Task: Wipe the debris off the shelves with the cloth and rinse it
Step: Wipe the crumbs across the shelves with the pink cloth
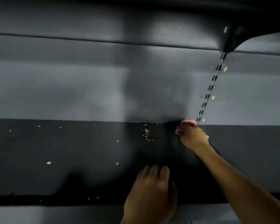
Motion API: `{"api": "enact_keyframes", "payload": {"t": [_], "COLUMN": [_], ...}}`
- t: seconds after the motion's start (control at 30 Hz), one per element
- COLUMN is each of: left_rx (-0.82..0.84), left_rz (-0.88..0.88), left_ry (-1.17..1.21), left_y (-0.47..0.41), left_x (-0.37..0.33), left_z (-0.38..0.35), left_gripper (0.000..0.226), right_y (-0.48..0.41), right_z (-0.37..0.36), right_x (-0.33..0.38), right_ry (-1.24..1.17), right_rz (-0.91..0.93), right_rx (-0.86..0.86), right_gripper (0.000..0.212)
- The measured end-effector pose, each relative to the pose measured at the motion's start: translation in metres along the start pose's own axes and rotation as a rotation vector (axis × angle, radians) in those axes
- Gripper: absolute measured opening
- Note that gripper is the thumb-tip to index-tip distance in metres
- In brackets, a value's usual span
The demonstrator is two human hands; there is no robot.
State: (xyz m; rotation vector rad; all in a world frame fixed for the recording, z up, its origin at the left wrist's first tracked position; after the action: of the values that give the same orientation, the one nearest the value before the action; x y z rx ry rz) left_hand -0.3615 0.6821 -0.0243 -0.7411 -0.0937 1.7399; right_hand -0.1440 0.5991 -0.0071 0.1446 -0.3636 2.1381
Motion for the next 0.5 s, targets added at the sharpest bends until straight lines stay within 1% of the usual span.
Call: {"api": "enact_keyframes", "payload": {"t": [0.03,0.1,0.17,0.2,0.23,0.3,0.33,0.37,0.43,0.5], "left_rx": [-0.001,-0.01,-0.002,0.01,0.021,0.029,0.027,0.021,0.005,-0.003], "left_rz": [-0.003,-0.004,-0.005,-0.002,-0.001,-0.008,-0.009,-0.006,0.001,-0.001], "left_ry": [0.0,-0.006,-0.025,-0.032,-0.033,-0.021,-0.013,-0.007,-0.002,0.003], "left_y": [0.0,-0.001,0.0,0.0,0.001,0.001,0.001,0.001,0.001,0.001], "left_x": [0.0,0.002,0.002,0.002,0.003,0.003,0.004,0.003,0.002,0.0], "left_z": [0.0,0.0,-0.001,-0.001,-0.001,0.001,0.002,0.003,0.004,0.004], "left_gripper": [0.022,0.019,0.019,0.02,0.021,0.02,0.019,0.019,0.018,0.017], "right_y": [0.001,0.005,0.006,0.007,0.005,0.004,0.007,0.009,0.013,0.02], "right_z": [-0.004,-0.01,-0.016,-0.018,-0.018,-0.004,0.009,0.022,0.04,0.048], "right_x": [0.009,0.042,0.076,0.09,0.095,0.088,0.08,0.065,0.021,-0.03], "right_ry": [-0.021,-0.071,-0.167,-0.249,-0.34,-0.461,-0.475,-0.45,-0.326,-0.196], "right_rz": [0.047,0.17,0.361,0.436,0.467,0.422,0.377,0.327,0.223,0.099], "right_rx": [-0.004,0.057,0.114,0.109,0.062,-0.122,-0.225,-0.289,-0.31,-0.243], "right_gripper": [0.03,0.04,0.038,0.036,0.034,0.033,0.035,0.036,0.037,0.027]}}
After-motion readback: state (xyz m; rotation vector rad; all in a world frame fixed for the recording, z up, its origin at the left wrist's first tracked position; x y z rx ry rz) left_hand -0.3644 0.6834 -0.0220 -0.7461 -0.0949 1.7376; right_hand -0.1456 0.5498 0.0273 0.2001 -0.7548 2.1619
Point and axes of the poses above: each hand's wrist, its own y-axis away from the middle knuckle, its own z-axis out of the back of the hand, x = y × z, the point moved 1 cm from there along -y, towards the middle knuckle, and after that the axes turned 15 degrees about z, right-handed, at the moved point
